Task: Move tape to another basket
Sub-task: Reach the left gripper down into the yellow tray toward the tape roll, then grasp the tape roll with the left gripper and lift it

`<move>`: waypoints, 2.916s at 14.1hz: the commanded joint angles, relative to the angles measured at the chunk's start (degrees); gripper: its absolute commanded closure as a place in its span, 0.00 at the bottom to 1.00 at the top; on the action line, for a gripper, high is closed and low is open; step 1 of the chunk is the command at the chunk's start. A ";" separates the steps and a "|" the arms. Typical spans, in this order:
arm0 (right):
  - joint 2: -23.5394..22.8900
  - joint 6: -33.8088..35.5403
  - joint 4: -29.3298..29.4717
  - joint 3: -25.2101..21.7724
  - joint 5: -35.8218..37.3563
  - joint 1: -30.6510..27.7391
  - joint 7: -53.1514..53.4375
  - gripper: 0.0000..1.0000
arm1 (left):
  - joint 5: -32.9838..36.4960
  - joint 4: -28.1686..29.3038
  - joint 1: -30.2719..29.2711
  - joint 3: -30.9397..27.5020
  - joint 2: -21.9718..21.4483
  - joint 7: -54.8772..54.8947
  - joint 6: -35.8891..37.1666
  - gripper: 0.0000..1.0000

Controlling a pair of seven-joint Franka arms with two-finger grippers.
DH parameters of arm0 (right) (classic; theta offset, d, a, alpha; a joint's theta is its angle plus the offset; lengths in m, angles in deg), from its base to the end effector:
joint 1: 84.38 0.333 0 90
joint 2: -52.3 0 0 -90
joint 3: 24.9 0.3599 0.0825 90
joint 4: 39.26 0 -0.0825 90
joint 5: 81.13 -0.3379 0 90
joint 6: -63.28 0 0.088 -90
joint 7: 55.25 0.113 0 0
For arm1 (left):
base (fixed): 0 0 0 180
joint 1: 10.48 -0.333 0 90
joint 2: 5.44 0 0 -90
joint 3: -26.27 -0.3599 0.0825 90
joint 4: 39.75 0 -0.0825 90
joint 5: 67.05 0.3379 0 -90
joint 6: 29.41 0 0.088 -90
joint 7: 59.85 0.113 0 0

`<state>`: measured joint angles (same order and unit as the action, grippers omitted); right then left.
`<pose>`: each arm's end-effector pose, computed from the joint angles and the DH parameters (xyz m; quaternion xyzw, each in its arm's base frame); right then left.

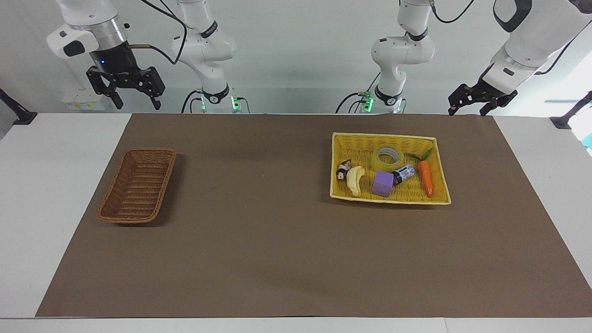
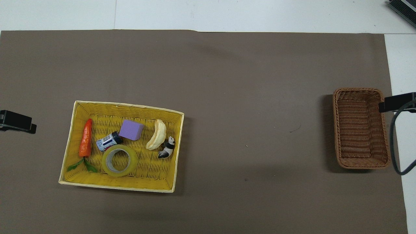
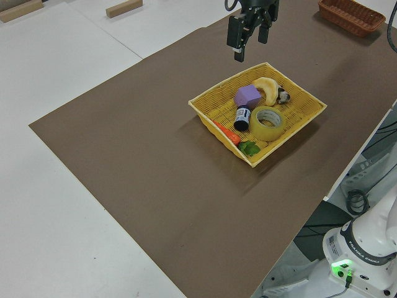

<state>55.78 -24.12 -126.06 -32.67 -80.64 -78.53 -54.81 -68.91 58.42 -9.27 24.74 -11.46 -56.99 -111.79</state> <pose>0.4821 -0.0202 0.7118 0.9992 -0.0209 0.0353 0.0006 0.4526 -0.0007 0.6431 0.9959 -0.0230 -0.0846 0.0200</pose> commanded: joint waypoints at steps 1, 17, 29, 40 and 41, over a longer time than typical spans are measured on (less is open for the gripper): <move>0.30 1.36 0.48 0.13 0.21 -0.22 0.08 0.00 | 0.63 8.42 0.55 0.04 -4.42 0.22 -4.08 0.00; 0.30 1.36 0.48 0.13 0.21 -0.22 0.08 0.00 | 0.19 33.92 8.80 0.13 -7.34 -5.30 -25.97 0.00; 0.30 1.36 0.48 0.13 0.21 -0.22 0.08 0.00 | -3.85 45.62 10.57 0.13 0.31 -6.81 -44.00 0.43; 0.30 1.18 0.48 -0.40 0.30 -0.31 0.26 0.00 | -7.02 24.90 9.95 -0.05 6.90 -9.53 -25.13 1.00; 0.30 1.01 0.48 -0.49 0.30 -0.22 0.35 0.00 | -7.02 22.53 9.95 -0.05 6.90 -9.62 -22.84 1.00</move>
<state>55.78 -24.12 -126.06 -32.97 -80.64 -78.57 -54.80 -75.18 86.62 0.50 25.04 -5.65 -65.95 -140.04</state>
